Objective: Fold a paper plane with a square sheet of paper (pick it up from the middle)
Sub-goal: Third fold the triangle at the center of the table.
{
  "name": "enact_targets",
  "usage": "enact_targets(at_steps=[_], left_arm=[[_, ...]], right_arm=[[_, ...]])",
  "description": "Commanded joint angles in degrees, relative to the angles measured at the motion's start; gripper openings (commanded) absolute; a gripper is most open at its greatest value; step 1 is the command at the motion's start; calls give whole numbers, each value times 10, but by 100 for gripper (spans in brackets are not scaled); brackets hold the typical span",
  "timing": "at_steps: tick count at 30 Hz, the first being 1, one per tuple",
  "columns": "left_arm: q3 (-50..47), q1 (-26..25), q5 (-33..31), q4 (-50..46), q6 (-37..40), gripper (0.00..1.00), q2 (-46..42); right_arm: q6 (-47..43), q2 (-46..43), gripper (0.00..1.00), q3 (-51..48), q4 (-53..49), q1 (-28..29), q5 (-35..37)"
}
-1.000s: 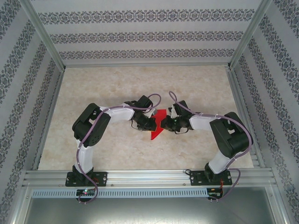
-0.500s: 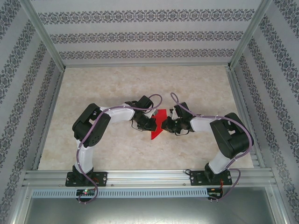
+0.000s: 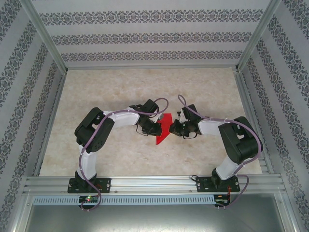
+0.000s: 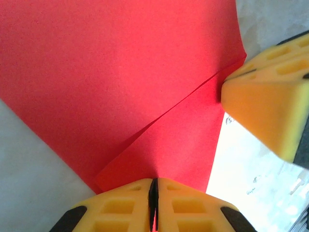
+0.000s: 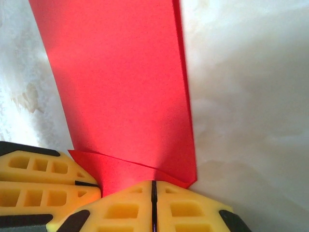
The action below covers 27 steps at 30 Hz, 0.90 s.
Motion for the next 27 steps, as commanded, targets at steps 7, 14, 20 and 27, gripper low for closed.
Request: enact_targets(at_steps=[7, 14, 20, 27], left_arm=[[-36, -7, -94, -90, 22, 13, 40], [-33, -7, -90, -89, 19, 14, 40], [-30, -7, -79, -84, 16, 14, 43], [-27, -6, -58, -72, 9, 14, 44]], right_arm=[[-18, 6, 9, 5, -40, -42, 100], [-26, -6, 9, 24, -49, -46, 85], [-13, -64, 9, 13, -58, -23, 73], [88, -90, 8, -39, 30, 43, 47]])
